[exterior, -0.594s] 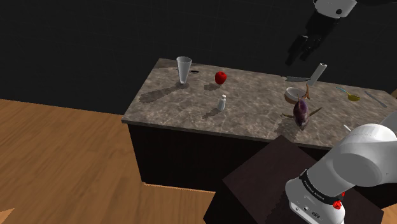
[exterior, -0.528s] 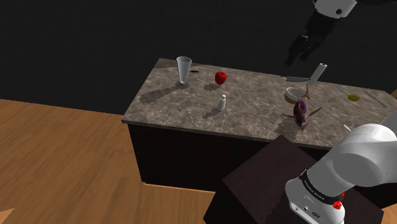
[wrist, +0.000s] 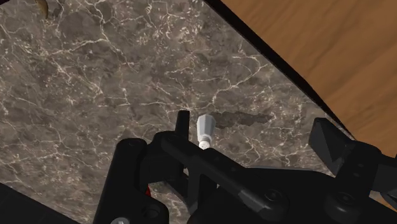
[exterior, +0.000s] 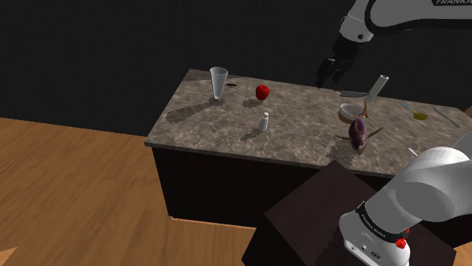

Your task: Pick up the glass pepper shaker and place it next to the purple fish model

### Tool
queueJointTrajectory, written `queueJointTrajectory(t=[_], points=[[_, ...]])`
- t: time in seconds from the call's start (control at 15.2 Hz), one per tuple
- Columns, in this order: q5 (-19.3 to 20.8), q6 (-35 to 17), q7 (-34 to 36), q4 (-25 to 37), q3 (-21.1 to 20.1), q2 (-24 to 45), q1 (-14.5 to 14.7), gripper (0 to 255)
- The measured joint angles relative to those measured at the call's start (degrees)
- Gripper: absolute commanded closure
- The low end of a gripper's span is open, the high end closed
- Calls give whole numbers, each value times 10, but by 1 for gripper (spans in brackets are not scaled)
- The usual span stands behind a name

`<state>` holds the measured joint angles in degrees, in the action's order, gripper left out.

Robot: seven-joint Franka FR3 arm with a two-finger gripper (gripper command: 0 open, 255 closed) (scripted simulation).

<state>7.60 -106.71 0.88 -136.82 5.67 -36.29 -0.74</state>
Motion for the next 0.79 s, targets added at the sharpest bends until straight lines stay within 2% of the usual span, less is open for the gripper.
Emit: queueJointTrajectory(t=[0.46,0.79], points=[[2,-110,4,6,10,128,2,0],[-3,-187,-1,44,20,249,3,0]])
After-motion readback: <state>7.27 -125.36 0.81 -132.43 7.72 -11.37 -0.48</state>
